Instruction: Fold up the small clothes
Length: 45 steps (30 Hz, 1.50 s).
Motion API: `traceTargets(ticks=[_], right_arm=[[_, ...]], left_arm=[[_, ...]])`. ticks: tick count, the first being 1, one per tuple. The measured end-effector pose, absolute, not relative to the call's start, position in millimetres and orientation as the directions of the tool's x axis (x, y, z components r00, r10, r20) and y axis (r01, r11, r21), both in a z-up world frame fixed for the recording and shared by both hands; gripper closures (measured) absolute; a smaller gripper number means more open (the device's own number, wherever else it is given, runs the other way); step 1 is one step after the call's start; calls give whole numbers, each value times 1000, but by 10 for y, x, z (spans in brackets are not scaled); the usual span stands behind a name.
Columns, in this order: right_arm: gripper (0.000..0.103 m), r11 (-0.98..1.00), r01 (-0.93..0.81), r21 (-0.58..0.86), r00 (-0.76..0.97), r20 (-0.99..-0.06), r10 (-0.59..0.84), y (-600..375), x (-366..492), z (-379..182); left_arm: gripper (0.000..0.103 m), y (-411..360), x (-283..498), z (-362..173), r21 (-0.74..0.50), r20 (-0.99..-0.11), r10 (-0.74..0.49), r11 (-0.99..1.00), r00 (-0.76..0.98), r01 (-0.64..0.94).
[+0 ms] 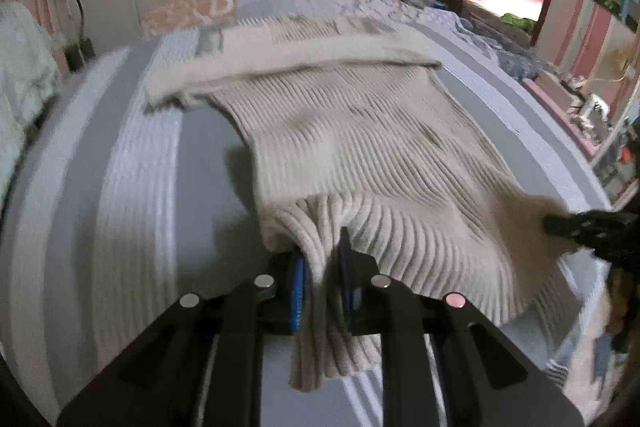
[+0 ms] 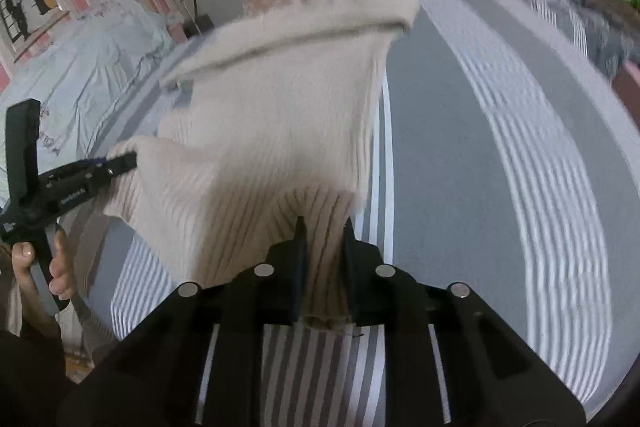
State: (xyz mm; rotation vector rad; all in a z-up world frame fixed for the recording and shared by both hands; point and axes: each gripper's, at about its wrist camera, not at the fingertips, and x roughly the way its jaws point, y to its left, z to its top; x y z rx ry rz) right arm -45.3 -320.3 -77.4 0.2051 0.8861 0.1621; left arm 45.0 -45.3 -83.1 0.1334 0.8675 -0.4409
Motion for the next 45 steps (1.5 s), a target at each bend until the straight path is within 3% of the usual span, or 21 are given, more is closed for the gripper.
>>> traceTargets(ticks=[9, 17, 21, 25, 30, 36, 39, 41, 45], right_arm=[[86, 997, -43, -72, 825, -565, -5, -3012, -22, -242], [86, 979, 10, -205, 923, -374, -87, -3110, 391, 250], [86, 953, 13, -301, 951, -291, -105, -3039, 689, 491], [86, 954, -7, -301, 923, -368, -109, -3138, 1221, 306], [86, 948, -59, -313, 840, -528, -122, -3268, 2001, -251], [86, 939, -91, -332, 747, -646, -155, -3243, 2670, -634], [84, 945, -104, -310, 689, -708, -157, -3207, 2861, -821], [80, 950, -112, -290, 681, -719, -140, -3247, 2926, -857], [63, 994, -103, -47, 712, -701, 41, -3518, 2832, -561]], left_arm=[[88, -387, 875, -558, 34, -706, -218, 940, 674, 339], [88, -310, 1273, -66, 65, -631, -195, 951, 751, 302], [87, -418, 1416, 284, 159, -553, -160, 943, 817, 293], [87, -507, 1800, 356, 167, -559, -163, 938, 813, 303], [86, -559, 2608, -288, 163, -694, -101, 942, 713, 292], [86, -829, 3162, -729, 245, -754, -32, 913, 656, 327], [79, -901, 3350, -915, 260, -778, -2, 910, 628, 324], [66, -932, 3420, -1028, 283, -785, 24, 903, 619, 324], [52, -788, 3468, -967, 212, -803, -28, 920, 595, 329]])
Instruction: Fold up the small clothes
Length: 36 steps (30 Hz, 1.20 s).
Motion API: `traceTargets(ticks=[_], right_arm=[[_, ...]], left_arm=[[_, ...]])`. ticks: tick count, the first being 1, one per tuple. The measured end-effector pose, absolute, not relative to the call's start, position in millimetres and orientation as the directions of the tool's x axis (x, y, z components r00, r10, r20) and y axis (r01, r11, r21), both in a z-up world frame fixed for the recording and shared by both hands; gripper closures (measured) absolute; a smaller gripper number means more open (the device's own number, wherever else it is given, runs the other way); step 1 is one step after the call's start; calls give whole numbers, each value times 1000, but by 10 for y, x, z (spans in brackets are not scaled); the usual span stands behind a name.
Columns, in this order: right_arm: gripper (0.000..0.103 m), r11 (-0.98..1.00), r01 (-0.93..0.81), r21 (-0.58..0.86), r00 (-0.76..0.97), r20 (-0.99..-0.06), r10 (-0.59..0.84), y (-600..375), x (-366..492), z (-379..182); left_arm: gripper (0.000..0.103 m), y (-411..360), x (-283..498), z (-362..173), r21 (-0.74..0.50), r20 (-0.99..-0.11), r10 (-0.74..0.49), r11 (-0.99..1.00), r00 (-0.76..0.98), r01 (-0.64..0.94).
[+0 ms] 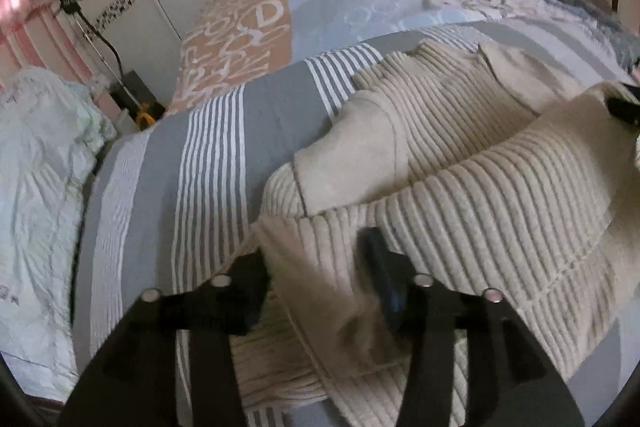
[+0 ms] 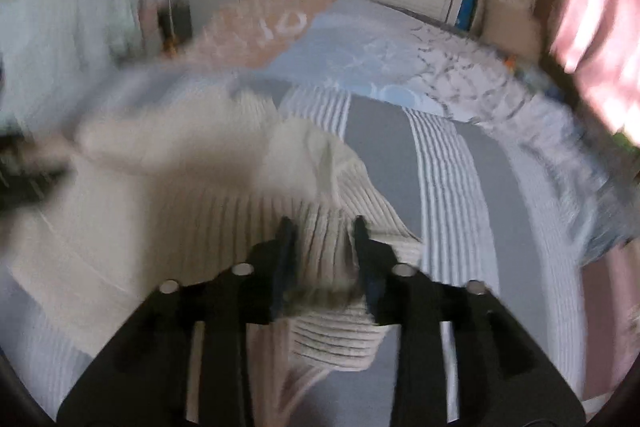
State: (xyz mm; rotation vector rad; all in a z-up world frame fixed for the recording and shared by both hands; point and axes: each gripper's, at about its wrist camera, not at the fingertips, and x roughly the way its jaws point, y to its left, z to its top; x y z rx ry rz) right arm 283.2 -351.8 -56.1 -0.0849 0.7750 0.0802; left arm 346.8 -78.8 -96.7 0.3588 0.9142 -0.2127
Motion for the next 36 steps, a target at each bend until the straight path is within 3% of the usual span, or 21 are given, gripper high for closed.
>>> traceTargets(ticks=[3, 4, 5, 15, 20, 26, 27, 28, 30, 31, 32, 36], right_arm=[[59, 994, -105, 29, 731, -676, 97, -3672, 2794, -409], [55, 993, -119, 24, 730, -675, 104, -3672, 2780, -408], [53, 992, -126, 20, 727, -678, 106, -3667, 2771, -417], [52, 985, -169, -35, 701, -707, 95, -3521, 2697, -591], [41, 985, -169, 9, 725, -677, 131, -3603, 2594, -431], [41, 989, -147, 22, 691, -713, 119, -3529, 2792, -480], [48, 990, -140, 26, 679, -725, 115, -3512, 2843, -510], [67, 989, -142, 42, 664, -737, 126, -3500, 2895, -547], [87, 988, -139, 71, 645, -750, 145, -3505, 2980, -609], [88, 989, -129, 71, 660, -738, 139, -3515, 2984, -592], [89, 990, -122, 77, 677, -722, 140, -3528, 2982, -558], [90, 993, -89, 77, 732, -671, 118, -3535, 3071, -375]], left_arm=[[35, -654, 3457, -855, 96, -824, -117, 936, 555, 339], [24, -627, 3425, -815, 97, -818, -113, 939, 564, 329], [22, -617, 3378, -777, 108, -807, -108, 939, 581, 326], [22, -541, 3402, -689, 54, -803, -161, 940, 574, 338], [22, -394, 3369, -608, 19, -804, -179, 945, 567, 326], [22, -584, 3258, -663, -69, -837, -273, 912, 474, 404], [22, -647, 3246, -681, -59, -838, -269, 910, 475, 411], [28, -717, 3244, -701, -47, -840, -264, 906, 475, 420], [54, -854, 3265, -771, -28, -850, -253, 897, 461, 442], [77, -881, 3299, -805, -46, -857, -268, 890, 441, 453], [85, -895, 3345, -827, -62, -862, -276, 890, 426, 452], [91, -849, 3503, -704, -35, -843, -251, 908, 475, 418]])
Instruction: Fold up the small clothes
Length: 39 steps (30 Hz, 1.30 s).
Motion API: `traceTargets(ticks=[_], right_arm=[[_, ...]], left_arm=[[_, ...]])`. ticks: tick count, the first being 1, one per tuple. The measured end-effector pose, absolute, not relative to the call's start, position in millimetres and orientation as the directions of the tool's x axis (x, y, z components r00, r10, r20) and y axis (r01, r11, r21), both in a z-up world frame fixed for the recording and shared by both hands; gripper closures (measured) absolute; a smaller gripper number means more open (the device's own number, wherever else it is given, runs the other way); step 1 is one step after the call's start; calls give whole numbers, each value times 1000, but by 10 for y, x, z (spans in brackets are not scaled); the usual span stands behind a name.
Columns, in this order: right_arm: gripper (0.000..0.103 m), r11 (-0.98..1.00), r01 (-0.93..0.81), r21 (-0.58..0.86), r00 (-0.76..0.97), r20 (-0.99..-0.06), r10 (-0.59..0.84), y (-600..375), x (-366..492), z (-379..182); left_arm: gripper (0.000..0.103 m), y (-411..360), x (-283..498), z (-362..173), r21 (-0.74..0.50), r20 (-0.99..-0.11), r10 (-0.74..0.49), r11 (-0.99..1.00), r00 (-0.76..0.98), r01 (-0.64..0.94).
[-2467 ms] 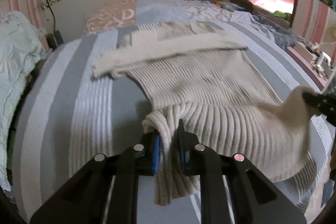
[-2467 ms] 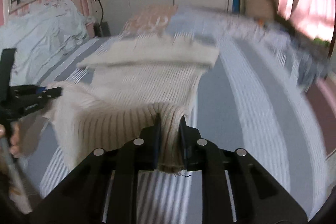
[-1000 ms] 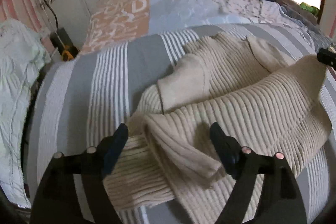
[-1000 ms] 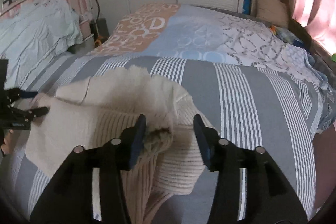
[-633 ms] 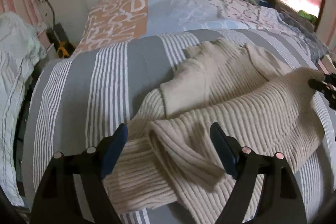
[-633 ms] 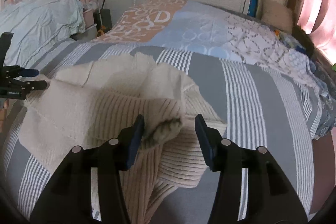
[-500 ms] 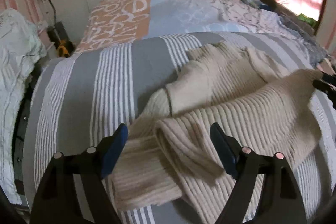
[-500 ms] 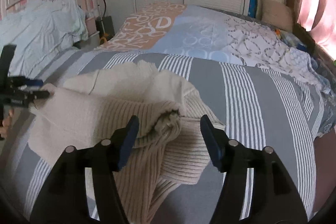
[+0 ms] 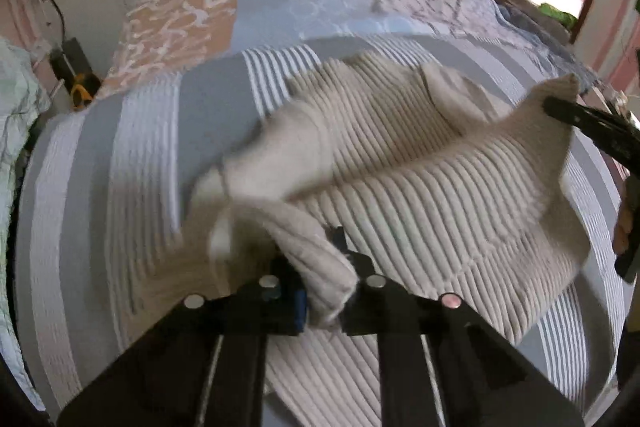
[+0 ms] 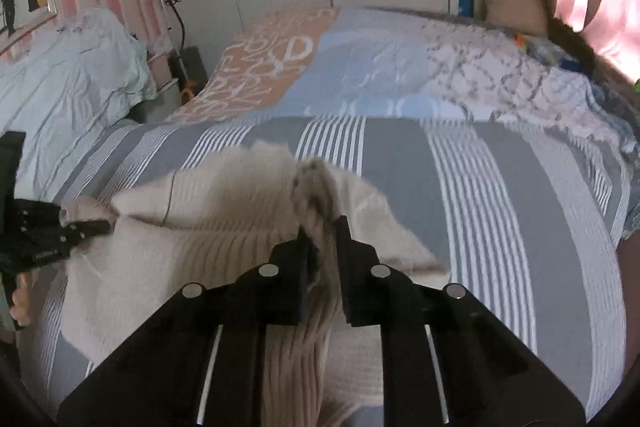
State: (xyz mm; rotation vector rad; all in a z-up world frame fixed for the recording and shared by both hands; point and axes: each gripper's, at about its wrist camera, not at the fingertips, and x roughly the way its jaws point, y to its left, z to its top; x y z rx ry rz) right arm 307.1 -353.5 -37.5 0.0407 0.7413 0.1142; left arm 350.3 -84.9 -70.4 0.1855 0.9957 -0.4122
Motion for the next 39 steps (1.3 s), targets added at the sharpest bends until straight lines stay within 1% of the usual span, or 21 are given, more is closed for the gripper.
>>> traceTargets(ticks=[3, 4, 5, 6, 7, 8, 9, 10, 11, 14, 18, 22, 24, 25, 26, 27, 31, 32, 34, 37, 39], right_arm=[[90, 997, -76, -12, 742, -669, 48, -3404, 3219, -370], [90, 997, -61, -51, 740, -672, 11, -3369, 3271, -387], [90, 996, -54, -65, 743, -669, -4, -3365, 3299, -392], [85, 997, -49, -62, 745, -667, -5, -3376, 3310, -388], [76, 998, -42, -50, 746, -666, -2, -3402, 3301, -371], [71, 999, -41, -33, 756, -654, 10, -3435, 3259, -329], [64, 999, -37, -35, 766, -643, 6, -3460, 3219, -299], [62, 998, -34, -45, 770, -638, -2, -3473, 3186, -279], [62, 998, -31, -59, 772, -636, -14, -3486, 3153, -261], [61, 996, -32, -80, 774, -633, -26, -3512, 3026, -224], [56, 994, -36, -106, 773, -634, -39, -3512, 2905, -239], [56, 993, -36, -110, 759, -650, -45, -3546, 2862, -322], [56, 995, -36, -98, 753, -657, -37, -3552, 2833, -356], [56, 995, -37, -95, 751, -659, -35, -3553, 2823, -369], [56, 995, -37, -94, 751, -659, -34, -3547, 2815, -379], [55, 995, -40, -94, 750, -661, -32, -3539, 2801, -389], [55, 994, -52, -98, 745, -667, -27, -3494, 2784, -420], [55, 994, -55, -100, 744, -667, -26, -3482, 2777, -426], [55, 995, -56, -83, 740, -672, -15, -3482, 2739, -447], [55, 997, -73, 1, 708, -704, 53, -3507, 2656, -543], [55, 996, -93, 8, 690, -721, 70, -3458, 2570, -620]], left_arm=[[92, -802, 3693, -597, 51, -822, -169, 929, 543, 366], [90, -776, 3761, -582, 52, -822, -162, 933, 547, 355], [88, -738, 3854, -579, 22, -831, -180, 935, 526, 354], [88, -707, 3902, -583, 2, -838, -190, 937, 512, 350], [88, -665, 3952, -592, -23, -846, -199, 940, 495, 339], [87, -627, 3967, -592, -46, -851, -211, 942, 481, 331], [86, -601, 3951, -575, -62, -849, -226, 941, 478, 334], [83, -570, 3923, -553, -80, -844, -247, 936, 477, 343], [80, -550, 3905, -530, -87, -840, -257, 933, 478, 349], [79, -518, 3937, -493, -118, -842, -279, 930, 461, 349], [77, -547, 3978, -433, -144, -848, -296, 926, 439, 348], [70, -522, 3964, -356, -186, -837, -333, 920, 435, 346], [66, -484, 3966, -315, -228, -831, -366, 911, 419, 343], [50, -457, 3971, -306, -270, -824, -399, 900, 403, 341], [32, -416, 3971, -282, -327, -803, -449, 882, 393, 340], [25, -383, 3952, -237, -336, -785, -459, 880, 417, 336], [16, -309, 3874, -58, -329, -732, -470, 878, 492, 348], [16, -308, 3863, -62, -325, -737, -461, 883, 494, 339], [16, -358, 3758, -165, -273, -775, -405, 907, 485, 322], [16, -427, 3482, -366, -175, -799, -319, 934, 509, 311], [16, -454, 3264, -503, -151, -805, -302, 937, 511, 314]])
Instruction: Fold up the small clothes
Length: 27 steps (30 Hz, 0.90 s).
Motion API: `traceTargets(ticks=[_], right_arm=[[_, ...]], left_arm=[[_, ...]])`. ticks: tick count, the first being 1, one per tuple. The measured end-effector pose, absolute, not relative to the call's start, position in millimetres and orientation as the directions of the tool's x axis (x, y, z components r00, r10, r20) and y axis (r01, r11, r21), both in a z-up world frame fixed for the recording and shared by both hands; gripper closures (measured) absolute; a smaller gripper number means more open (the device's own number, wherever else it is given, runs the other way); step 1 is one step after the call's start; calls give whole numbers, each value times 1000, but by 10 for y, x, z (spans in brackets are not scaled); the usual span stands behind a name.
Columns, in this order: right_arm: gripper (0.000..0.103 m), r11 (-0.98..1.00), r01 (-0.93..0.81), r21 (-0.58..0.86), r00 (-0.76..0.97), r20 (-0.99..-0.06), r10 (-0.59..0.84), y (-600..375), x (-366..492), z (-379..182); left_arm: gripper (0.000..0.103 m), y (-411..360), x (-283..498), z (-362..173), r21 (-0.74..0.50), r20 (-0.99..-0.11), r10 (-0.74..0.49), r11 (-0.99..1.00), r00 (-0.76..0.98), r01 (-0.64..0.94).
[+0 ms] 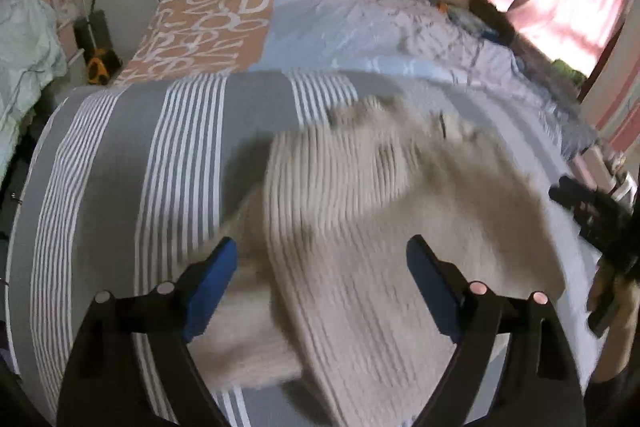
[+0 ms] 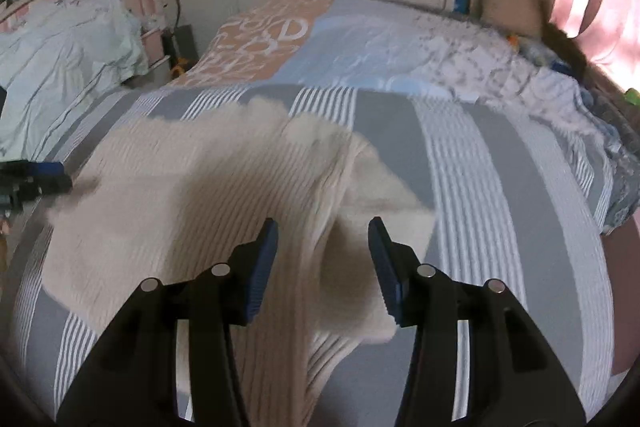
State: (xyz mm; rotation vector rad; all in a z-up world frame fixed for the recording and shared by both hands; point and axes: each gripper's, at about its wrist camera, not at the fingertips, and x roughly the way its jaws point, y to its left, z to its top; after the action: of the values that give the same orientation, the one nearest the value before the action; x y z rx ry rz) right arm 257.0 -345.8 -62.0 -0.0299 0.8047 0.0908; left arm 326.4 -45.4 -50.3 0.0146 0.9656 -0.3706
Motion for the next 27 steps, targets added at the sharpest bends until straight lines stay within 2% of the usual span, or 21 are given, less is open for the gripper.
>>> traceTargets(ticks=[3, 7, 8, 9, 10, 12, 13, 14, 18, 22, 26, 27], right_arm=[[55, 995, -96, -9, 689, -722, 60, -3394, 2424, -674], [57, 990, -45, 130, 647, -752, 128, -3487, 2307, -801], [62, 987, -39, 158, 627, -765, 147, -3492, 2286, -852], [81, 984, -45, 171, 604, -780, 163, -3472, 2279, -915], [92, 985, -48, 165, 598, -785, 160, -3452, 2272, -945], [93, 989, -51, 135, 603, -786, 139, -3414, 2247, -968], [94, 992, -56, 116, 608, -784, 126, -3398, 2228, -959], [94, 995, -59, 82, 614, -783, 101, -3383, 2198, -937], [95, 999, -30, -46, 634, -773, -17, -3434, 2039, -847], [94, 997, -21, -76, 607, -793, -48, -3505, 2077, -977], [93, 993, -30, -114, 612, -788, -72, -3431, 2064, -1039], [85, 994, -27, -102, 617, -784, -64, -3441, 2061, -1014]], left_arm=[[16, -552, 2963, -692, -119, -818, -287, 932, 499, 341], [16, -696, 2654, -811, -21, -816, -237, 923, 527, 383], [16, -726, 2610, -855, -16, -821, -240, 917, 519, 399], [17, -758, 2591, -920, -8, -830, -231, 915, 507, 404], [20, -778, 2582, -974, 1, -838, -219, 915, 500, 403], [42, -807, 2585, -1079, 17, -853, -191, 920, 485, 391], [58, -811, 2606, -1121, 1, -864, -195, 921, 463, 389], [64, -798, 2621, -1139, -23, -869, -209, 922, 448, 386], [71, -744, 2612, -1138, -41, -869, -215, 928, 445, 369], [71, -759, 2531, -1133, 0, -871, -189, 924, 455, 383], [61, -720, 2596, -1145, -21, -872, -193, 933, 450, 359], [55, -702, 2585, -1120, -23, -871, -193, 935, 453, 355]])
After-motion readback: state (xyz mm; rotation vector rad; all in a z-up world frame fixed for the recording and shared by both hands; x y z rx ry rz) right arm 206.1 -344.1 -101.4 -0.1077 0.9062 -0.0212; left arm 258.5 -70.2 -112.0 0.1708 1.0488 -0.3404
